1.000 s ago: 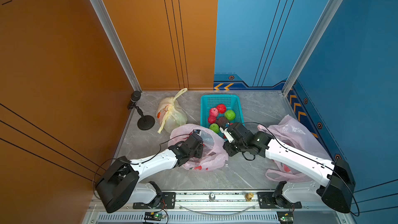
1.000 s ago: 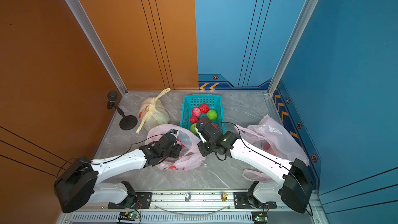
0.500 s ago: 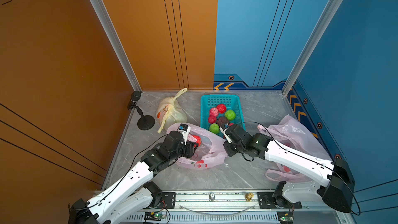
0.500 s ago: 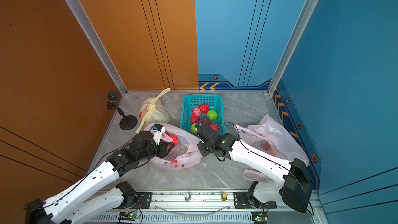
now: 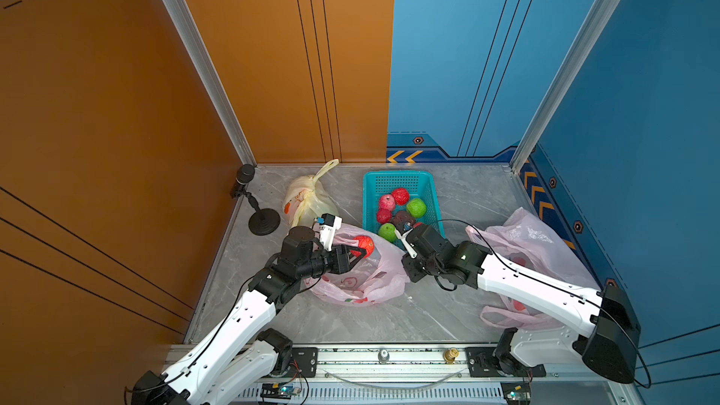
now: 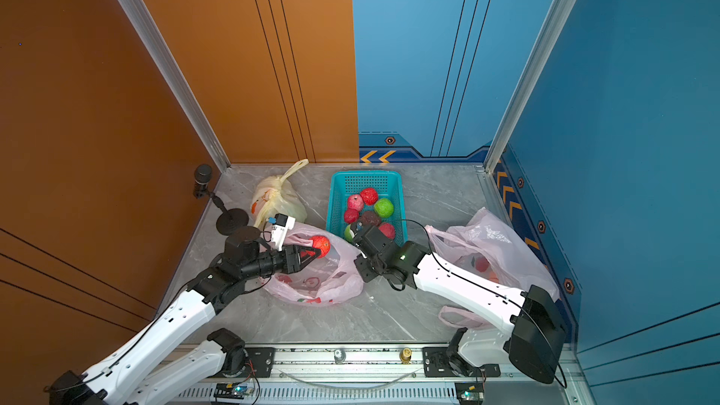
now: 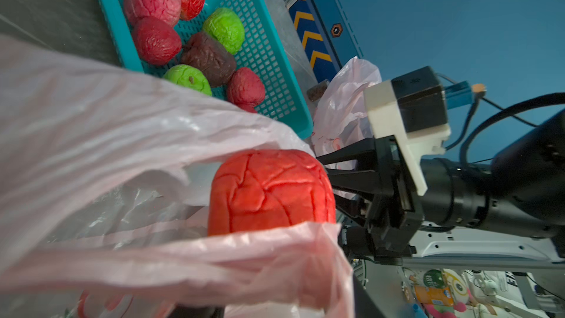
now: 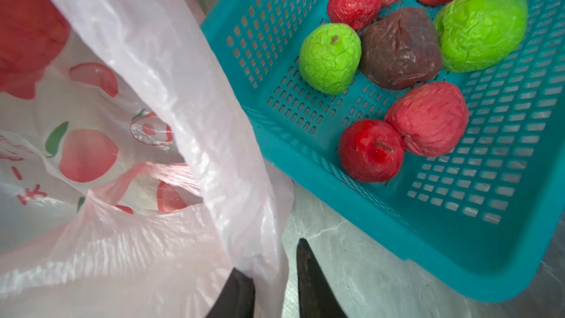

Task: Untie the knot of a plastic bag & take out the apple
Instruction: Pick up the apple from the plastic bag, then place the apple in the basket.

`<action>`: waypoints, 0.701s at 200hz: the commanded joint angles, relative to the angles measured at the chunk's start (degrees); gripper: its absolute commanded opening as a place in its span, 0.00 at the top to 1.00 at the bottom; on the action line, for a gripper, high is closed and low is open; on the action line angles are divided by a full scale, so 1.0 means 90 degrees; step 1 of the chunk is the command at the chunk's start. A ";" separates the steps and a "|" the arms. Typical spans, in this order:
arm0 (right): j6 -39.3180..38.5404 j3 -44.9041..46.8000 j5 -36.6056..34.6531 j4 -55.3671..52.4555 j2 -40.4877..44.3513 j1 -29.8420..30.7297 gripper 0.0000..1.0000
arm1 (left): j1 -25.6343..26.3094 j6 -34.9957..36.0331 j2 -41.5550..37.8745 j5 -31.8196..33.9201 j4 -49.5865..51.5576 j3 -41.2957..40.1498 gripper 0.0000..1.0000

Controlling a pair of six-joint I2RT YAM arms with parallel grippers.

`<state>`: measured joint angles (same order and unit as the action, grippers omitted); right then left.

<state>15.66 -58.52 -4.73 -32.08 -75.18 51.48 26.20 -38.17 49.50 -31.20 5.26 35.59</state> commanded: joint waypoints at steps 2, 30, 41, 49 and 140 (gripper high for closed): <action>-0.0042 0.0033 0.0202 0.0195 0.0191 -0.0114 0.74 | -0.0098 -0.0547 -0.0065 -0.0654 -0.1080 -0.0030 0.60; -0.0031 0.0012 0.0289 0.0195 0.0017 -0.0140 0.75 | -0.0137 -0.1035 -0.0012 -0.0862 -0.1895 0.0077 0.58; -0.0031 0.0008 0.0281 0.0195 -0.0048 -0.0151 0.75 | -0.0152 -0.1154 0.0022 -0.0901 -0.2089 0.0185 0.58; -0.0022 0.0010 0.0262 0.0195 -0.0073 -0.0154 0.75 | -0.0156 -0.1250 0.0044 -0.0958 -0.2297 0.0257 0.57; -0.0070 0.0130 0.0292 0.0157 0.0075 -0.0255 0.75 | -0.0430 -0.0778 0.0827 -0.0615 -0.2110 0.1506 0.54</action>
<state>15.64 -58.41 -2.98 -30.85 -75.22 49.45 22.87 -52.75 54.94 -39.16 -21.76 42.46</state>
